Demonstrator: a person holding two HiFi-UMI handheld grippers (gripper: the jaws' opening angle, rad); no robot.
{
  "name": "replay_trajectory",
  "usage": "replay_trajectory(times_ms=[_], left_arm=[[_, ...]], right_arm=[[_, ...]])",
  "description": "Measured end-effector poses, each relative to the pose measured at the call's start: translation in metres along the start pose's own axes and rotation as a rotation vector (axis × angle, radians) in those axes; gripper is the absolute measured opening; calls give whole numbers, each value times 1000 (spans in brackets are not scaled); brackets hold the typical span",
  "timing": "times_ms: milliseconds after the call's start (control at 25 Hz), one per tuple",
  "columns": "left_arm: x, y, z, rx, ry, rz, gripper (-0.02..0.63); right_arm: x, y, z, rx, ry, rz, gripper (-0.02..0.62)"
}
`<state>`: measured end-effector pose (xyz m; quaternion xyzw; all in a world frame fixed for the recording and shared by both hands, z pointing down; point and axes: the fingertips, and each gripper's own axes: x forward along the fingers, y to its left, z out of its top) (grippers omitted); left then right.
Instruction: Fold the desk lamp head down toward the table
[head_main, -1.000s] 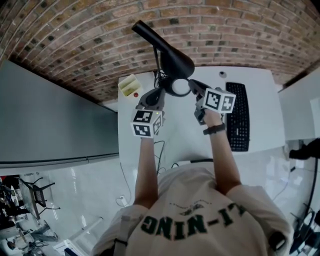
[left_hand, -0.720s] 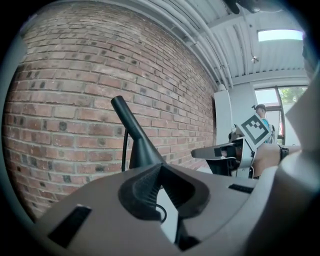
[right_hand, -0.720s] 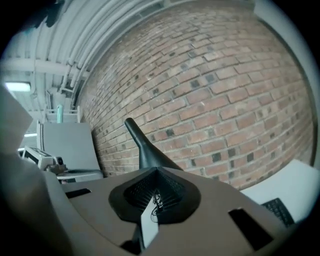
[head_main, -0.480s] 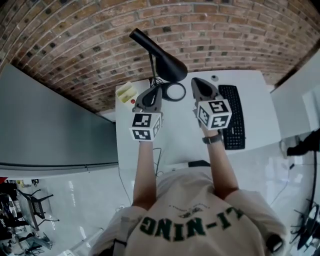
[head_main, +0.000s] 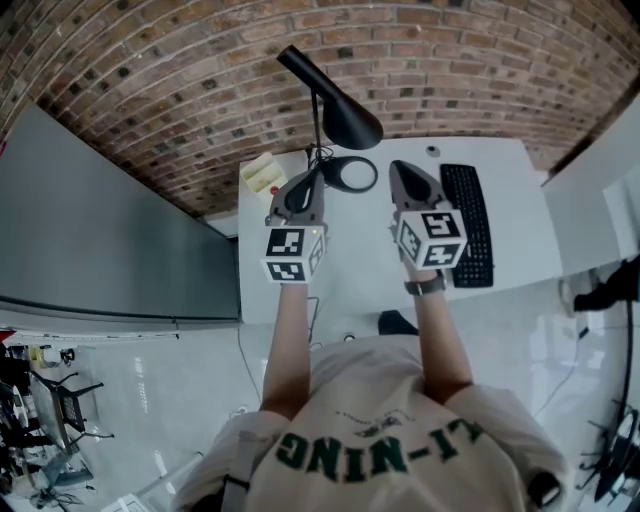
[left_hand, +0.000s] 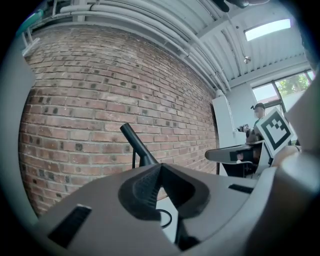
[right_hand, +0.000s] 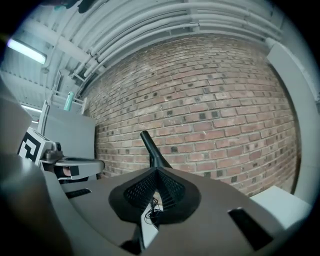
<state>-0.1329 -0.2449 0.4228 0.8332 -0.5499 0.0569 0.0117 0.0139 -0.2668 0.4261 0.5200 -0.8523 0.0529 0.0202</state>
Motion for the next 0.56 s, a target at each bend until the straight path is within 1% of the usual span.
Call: replay_trajectory(times_ms=[240,360,440,560], left_arm=[[-21,3,-5,0,2,14,-2],[-24,6,-14,-6,18,22,-2],[-23,9,-27,-9,48,24,-2],[-15,13,-55,-1,122,29,-2]], right_arm=[[-11,14,-5,7,3,1,5],[-11,16,-11,7,10,0,5],[-9,14,-16,14,19,-1,5],[-3,7,-24,33,35,-3,5]])
